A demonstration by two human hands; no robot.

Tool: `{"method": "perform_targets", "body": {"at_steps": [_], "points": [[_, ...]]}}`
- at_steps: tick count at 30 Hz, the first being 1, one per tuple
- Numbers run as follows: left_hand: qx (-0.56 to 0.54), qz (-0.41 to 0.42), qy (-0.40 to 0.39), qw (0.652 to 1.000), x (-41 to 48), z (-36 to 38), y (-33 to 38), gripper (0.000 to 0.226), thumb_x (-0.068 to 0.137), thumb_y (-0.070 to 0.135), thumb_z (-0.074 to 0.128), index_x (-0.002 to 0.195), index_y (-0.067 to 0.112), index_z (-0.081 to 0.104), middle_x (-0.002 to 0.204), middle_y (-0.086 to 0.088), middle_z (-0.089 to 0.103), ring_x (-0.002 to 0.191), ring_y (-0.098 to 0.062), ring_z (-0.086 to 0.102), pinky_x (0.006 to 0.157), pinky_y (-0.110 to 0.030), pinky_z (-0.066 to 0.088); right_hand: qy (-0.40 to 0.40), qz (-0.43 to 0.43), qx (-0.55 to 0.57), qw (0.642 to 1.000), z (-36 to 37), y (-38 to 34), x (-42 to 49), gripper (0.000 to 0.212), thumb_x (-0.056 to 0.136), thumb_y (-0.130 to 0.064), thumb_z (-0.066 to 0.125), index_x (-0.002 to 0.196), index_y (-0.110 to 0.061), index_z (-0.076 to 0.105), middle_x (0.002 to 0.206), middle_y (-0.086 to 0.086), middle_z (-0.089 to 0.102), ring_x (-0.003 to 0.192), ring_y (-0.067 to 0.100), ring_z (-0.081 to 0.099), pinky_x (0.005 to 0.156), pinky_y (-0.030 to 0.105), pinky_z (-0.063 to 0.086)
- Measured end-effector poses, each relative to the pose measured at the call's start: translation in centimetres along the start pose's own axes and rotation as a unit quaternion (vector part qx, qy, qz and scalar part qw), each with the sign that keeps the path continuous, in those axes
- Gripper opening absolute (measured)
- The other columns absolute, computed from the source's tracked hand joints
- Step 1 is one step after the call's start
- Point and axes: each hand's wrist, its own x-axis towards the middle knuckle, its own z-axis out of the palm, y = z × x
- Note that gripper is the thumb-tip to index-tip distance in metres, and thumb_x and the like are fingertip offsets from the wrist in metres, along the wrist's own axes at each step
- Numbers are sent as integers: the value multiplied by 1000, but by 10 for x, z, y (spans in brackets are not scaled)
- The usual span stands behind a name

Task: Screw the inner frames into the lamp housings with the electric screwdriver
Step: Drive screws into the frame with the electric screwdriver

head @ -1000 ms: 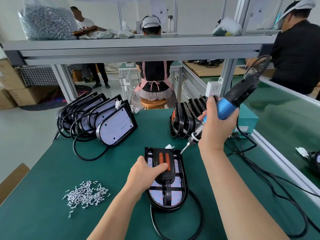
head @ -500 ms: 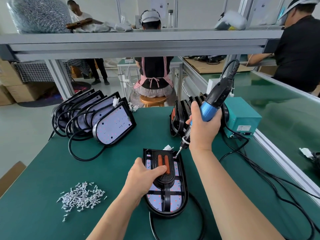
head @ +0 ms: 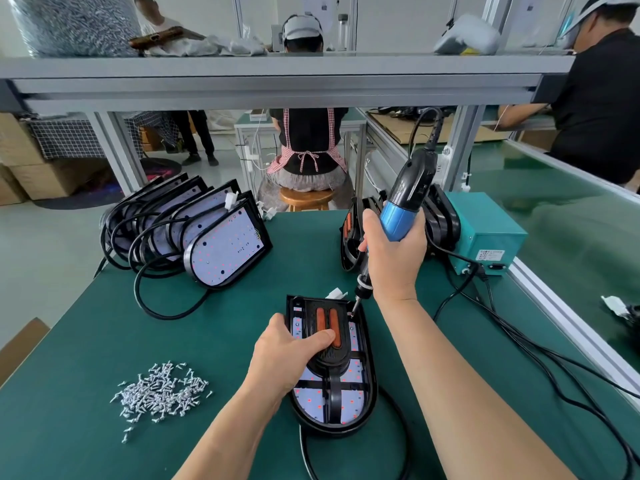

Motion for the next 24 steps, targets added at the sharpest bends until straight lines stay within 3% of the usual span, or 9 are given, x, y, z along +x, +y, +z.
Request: {"method": "perform_targets", "body": {"at_steps": [14,20,24], "points": [[-5,2,2,1000,1,1,-3,69,52,57,80,102,15,59,97,0,73,92,-22,70,89,-47,57,-33,28,3,999,7,2,0,21,79,-13,69,86,-23,52,59,-12,55,45,15,52,45,25,45],[-9,1,-2,1000,2,1,-1,77,46,62,78,103,14,58,101,-3,72,96,-25,70,91,-50,56,-94,49,29,994,0,1,-1,23,77,-16,69,97,-19,57,60,-6,54,46,13,52,49,22,44],[-13,-2,-6,1000,1,1,-1,79,44,61,79,104,14,58,100,-2,73,96,-24,70,92,-50,56,-111,62,55,990,-6,-3,-3,30,77,-20,72,105,-19,60,66,9,54,50,14,53,55,20,47]]}}
